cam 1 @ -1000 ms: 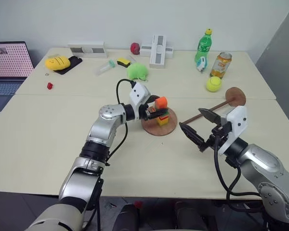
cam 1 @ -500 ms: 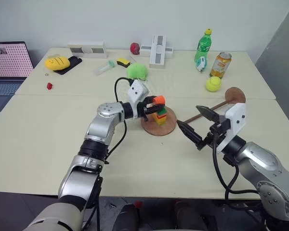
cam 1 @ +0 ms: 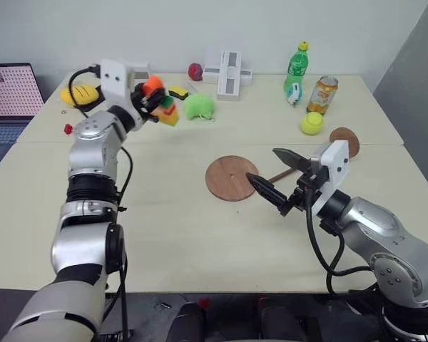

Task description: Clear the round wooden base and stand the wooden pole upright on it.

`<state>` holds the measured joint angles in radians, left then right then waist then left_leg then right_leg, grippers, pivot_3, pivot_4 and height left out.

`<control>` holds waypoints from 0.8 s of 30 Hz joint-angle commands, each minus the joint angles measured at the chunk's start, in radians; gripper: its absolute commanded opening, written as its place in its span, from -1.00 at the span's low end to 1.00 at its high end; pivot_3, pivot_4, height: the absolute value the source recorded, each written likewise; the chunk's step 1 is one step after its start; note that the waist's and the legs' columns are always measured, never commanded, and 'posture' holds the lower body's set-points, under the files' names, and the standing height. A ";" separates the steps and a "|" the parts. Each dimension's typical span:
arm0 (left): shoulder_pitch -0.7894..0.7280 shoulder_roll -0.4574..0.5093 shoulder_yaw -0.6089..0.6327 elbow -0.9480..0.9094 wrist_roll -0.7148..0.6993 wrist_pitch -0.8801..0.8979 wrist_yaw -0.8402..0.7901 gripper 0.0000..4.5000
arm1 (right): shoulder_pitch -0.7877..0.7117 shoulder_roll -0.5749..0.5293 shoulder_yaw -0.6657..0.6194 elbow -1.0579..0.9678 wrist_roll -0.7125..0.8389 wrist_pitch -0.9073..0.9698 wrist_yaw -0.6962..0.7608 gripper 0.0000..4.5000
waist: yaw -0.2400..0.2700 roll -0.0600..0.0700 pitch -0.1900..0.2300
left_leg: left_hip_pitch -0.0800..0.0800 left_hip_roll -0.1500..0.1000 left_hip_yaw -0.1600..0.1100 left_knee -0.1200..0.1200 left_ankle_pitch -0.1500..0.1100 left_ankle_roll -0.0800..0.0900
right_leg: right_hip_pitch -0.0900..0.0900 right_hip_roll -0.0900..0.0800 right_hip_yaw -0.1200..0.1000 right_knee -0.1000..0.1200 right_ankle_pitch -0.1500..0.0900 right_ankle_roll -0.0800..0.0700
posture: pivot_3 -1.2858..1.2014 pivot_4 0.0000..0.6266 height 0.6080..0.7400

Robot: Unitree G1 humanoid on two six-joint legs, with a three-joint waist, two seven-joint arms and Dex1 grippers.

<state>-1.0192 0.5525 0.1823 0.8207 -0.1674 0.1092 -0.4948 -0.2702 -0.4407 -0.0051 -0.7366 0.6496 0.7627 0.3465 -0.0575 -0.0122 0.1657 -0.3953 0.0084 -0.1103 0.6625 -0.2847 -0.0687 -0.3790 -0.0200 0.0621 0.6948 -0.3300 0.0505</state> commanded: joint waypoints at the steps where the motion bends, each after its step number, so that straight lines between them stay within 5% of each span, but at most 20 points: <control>1: -0.059 0.059 0.056 0.163 0.019 -0.097 0.108 -0.33 | -0.020 -0.007 0.004 -0.009 0.009 -0.016 0.023 1.00 | 0.000 0.000 0.000 | 0.000 0.000 0.000 0.000 0.000 0.000 | 0.000 0.000 0.000 0.001 0.000 0.000 | 0.03 -0.52 1.00; 8: -0.096 0.068 0.037 0.363 0.081 -0.217 0.178 -0.33 | -0.024 -0.011 -0.005 -0.011 0.014 -0.002 0.020 1.00 | 0.003 -0.001 0.000 | -0.002 -0.001 -0.001 0.001 0.001 -0.002 | -0.002 -0.001 -0.001 0.001 0.000 0.000 | 0.03 -0.52 1.00; 20: -0.118 0.052 0.087 0.447 0.058 -0.209 0.205 -0.33 | 0.000 -0.015 -0.023 -0.043 0.025 0.017 -0.012 1.00 | -0.003 -0.002 -0.001 | -0.004 0.000 0.000 0.001 0.002 -0.002 | -0.005 0.000 0.000 0.003 0.000 0.000 | 0.03 -0.52 1.00; 21: -0.118 0.053 0.088 0.448 0.060 -0.208 0.206 -0.02 | 0.002 -0.014 -0.023 -0.043 0.025 0.016 -0.012 1.00 | -0.003 -0.002 -0.001 | -0.004 0.000 0.000 0.001 0.002 -0.002 | -0.005 0.000 0.000 0.004 0.000 0.000 | 0.03 -0.52 1.00; 24: -0.118 0.052 0.093 0.450 0.060 -0.202 0.209 0.29 | 0.005 -0.014 -0.023 -0.041 0.023 0.014 -0.010 1.00 | -0.003 -0.002 -0.001 | -0.004 0.000 0.000 0.001 0.002 -0.002 | -0.005 0.000 0.000 0.004 0.000 0.000 | 0.03 -0.52 1.00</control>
<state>-1.1072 0.5897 0.2581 1.2872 -0.0960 -0.0925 -0.2937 -0.2620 -0.4510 -0.0091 -0.7418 0.6601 0.7897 0.3378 -0.0607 -0.0141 0.1651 -0.3990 0.0080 -0.1100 0.6636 -0.2830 -0.0711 -0.3843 -0.0201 0.0624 0.6986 -0.3300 0.0505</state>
